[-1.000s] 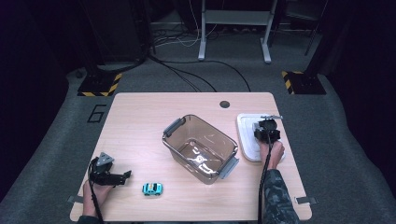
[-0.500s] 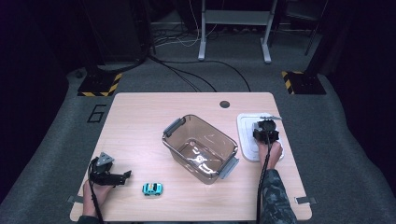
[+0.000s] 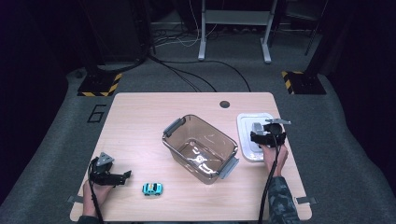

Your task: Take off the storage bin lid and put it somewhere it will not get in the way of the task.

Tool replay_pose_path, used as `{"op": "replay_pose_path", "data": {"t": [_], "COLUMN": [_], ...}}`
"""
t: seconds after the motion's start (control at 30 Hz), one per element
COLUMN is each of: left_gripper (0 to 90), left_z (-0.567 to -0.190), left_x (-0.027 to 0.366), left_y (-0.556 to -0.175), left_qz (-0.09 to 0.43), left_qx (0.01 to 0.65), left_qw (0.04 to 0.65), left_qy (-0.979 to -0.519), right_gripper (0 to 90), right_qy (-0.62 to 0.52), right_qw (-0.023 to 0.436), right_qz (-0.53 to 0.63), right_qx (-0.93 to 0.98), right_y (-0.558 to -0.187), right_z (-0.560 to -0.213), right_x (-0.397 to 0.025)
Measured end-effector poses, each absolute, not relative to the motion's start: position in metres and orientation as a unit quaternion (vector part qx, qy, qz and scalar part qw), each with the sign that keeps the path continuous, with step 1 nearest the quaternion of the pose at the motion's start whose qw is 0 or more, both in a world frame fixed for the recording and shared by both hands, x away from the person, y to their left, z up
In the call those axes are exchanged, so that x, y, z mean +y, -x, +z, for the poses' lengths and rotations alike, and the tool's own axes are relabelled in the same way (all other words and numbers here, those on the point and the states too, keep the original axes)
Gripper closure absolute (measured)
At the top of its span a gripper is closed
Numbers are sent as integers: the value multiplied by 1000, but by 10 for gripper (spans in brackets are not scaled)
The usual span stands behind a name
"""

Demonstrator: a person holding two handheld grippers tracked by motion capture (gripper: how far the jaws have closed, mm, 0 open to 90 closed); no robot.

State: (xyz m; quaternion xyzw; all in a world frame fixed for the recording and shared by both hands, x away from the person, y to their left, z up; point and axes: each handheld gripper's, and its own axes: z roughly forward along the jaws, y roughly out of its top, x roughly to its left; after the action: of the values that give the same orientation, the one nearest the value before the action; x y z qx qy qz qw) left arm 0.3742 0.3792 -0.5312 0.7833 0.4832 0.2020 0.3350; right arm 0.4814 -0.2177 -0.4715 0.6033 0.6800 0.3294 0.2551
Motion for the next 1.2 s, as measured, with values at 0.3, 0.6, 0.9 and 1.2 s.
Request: {"op": "replay_pose_path", "data": {"t": [0.3,0.6,0.9,1.2], "left_gripper": [3,6,7,10], "left_z": [-531,-531,-531,-531], "left_x": [379,379,379,379], "left_y": [-374,-374,-374,-374], "left_qz": [202,201,202,202], "left_qx": [483,482,482,481], "left_qw": [335,334,334,334], "left_qy": [-783,-784,-785,-785], "right_gripper": [1,0,0,0], "right_qy": [-578,-565,-556,-563], "right_qw": [252,248,243,238], "right_qz": [349,363,369,362], "right_qx": [694,698,704,704], "right_y": [-452,-419,-387,-355], "right_z": [-469,-470,-480,-502], "right_x": [-217,-214,-208,-205]}}
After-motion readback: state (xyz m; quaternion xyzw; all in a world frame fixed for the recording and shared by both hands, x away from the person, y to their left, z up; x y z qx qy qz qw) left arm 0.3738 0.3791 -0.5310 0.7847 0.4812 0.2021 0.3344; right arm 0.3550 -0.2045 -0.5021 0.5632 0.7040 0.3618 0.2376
